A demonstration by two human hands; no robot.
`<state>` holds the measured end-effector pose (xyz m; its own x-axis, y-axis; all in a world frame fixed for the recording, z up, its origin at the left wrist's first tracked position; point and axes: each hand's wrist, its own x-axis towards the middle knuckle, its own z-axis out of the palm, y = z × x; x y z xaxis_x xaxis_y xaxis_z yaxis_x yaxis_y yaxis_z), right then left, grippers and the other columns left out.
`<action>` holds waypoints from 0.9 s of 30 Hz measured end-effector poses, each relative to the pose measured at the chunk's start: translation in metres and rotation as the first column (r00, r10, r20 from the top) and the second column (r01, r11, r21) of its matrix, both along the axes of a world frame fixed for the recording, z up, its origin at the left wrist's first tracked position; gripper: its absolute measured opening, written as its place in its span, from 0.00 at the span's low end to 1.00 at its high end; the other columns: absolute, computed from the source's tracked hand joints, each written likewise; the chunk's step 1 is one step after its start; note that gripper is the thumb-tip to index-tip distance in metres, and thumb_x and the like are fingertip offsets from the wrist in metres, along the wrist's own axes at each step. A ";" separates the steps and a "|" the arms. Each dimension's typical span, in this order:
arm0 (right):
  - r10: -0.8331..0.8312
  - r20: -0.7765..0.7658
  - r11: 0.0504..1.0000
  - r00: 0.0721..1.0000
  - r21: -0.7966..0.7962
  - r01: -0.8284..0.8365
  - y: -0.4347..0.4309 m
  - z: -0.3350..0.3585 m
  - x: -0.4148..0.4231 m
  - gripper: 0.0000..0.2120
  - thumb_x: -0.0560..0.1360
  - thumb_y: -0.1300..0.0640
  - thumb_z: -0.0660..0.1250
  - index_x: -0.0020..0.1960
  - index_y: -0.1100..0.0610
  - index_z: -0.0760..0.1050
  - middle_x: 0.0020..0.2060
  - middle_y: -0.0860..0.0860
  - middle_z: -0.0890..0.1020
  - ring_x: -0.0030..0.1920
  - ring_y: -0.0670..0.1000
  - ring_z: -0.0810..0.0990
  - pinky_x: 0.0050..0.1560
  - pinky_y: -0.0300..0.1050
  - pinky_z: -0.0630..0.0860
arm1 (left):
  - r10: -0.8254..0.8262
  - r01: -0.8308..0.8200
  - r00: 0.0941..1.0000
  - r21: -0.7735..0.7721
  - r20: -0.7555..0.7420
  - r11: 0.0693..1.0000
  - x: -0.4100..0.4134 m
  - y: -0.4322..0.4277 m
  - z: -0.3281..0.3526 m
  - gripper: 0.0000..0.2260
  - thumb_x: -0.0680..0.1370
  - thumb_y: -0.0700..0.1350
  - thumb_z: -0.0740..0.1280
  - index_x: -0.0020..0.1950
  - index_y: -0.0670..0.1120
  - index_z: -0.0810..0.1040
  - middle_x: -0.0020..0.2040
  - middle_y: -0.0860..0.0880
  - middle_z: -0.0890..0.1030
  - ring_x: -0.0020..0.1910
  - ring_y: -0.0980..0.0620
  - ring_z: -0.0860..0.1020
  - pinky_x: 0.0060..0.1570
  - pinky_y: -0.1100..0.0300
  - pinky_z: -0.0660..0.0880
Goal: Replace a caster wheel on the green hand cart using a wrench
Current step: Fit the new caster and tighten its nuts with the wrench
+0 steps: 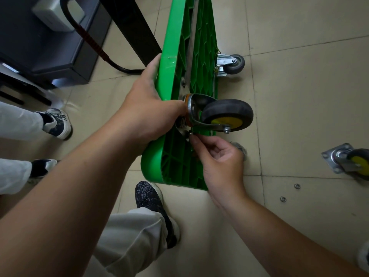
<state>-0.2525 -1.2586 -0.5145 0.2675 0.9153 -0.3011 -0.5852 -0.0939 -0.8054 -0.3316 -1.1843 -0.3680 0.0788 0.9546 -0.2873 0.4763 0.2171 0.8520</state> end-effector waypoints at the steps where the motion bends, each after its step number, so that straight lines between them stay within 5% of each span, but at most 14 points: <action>1: 0.001 -0.008 1.000 1.000 -0.008 -0.001 0.001 0.001 0.001 0.03 0.74 0.63 0.74 0.47 0.60 0.83 0.43 0.56 0.87 0.48 0.55 0.86 0.52 0.45 0.81 | 0.000 0.000 1.000 -0.002 0.004 1.000 0.000 0.000 0.000 0.40 0.74 0.31 0.72 0.79 0.59 0.63 0.37 0.62 0.84 0.37 0.58 0.85 0.32 0.64 0.80; 8: -0.014 0.015 0.999 1.000 0.044 0.013 0.004 0.005 -0.001 0.05 0.74 0.65 0.73 0.48 0.58 0.82 0.43 0.54 0.87 0.46 0.51 0.86 0.49 0.39 0.79 | -0.013 0.013 1.000 -0.001 -0.001 1.000 -0.001 0.000 0.000 0.39 0.74 0.32 0.72 0.79 0.59 0.63 0.36 0.65 0.83 0.38 0.61 0.84 0.32 0.66 0.79; 17: 0.033 0.066 0.999 0.997 0.001 -0.034 -0.005 -0.001 0.003 0.02 0.75 0.60 0.73 0.47 0.58 0.83 0.43 0.55 0.87 0.47 0.55 0.86 0.52 0.49 0.83 | -0.024 0.024 1.000 0.017 -0.013 1.000 0.000 -0.001 0.000 0.39 0.74 0.32 0.72 0.78 0.58 0.63 0.35 0.66 0.82 0.36 0.61 0.84 0.31 0.67 0.78; 27: 0.028 0.119 0.997 0.993 0.068 -0.036 -0.006 -0.002 0.002 0.03 0.75 0.62 0.73 0.48 0.57 0.83 0.42 0.53 0.87 0.45 0.51 0.86 0.47 0.41 0.80 | -0.002 0.002 1.000 0.010 -0.003 1.000 -0.001 0.000 -0.001 0.39 0.74 0.31 0.73 0.77 0.60 0.64 0.38 0.62 0.84 0.38 0.59 0.85 0.33 0.65 0.79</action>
